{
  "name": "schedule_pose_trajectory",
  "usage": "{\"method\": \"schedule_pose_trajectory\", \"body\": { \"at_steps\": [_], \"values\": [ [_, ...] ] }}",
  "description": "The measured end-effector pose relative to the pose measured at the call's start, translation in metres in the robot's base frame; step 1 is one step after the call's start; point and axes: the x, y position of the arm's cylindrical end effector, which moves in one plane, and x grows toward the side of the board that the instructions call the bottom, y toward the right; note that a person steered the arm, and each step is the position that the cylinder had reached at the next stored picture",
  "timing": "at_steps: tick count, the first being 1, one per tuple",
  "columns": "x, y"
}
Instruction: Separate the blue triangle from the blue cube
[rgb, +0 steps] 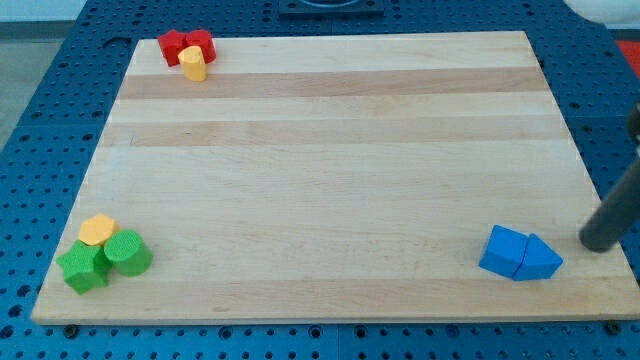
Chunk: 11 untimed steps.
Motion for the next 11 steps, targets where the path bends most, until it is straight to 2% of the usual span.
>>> {"method": "schedule_pose_trajectory", "body": {
  "at_steps": [1, 3, 6, 7, 8, 11],
  "values": [
    [0.012, -0.007],
    [0.015, -0.062],
    [0.053, -0.056],
    [0.053, -0.096],
    [0.036, -0.137],
    [0.013, -0.154]
  ]
}}
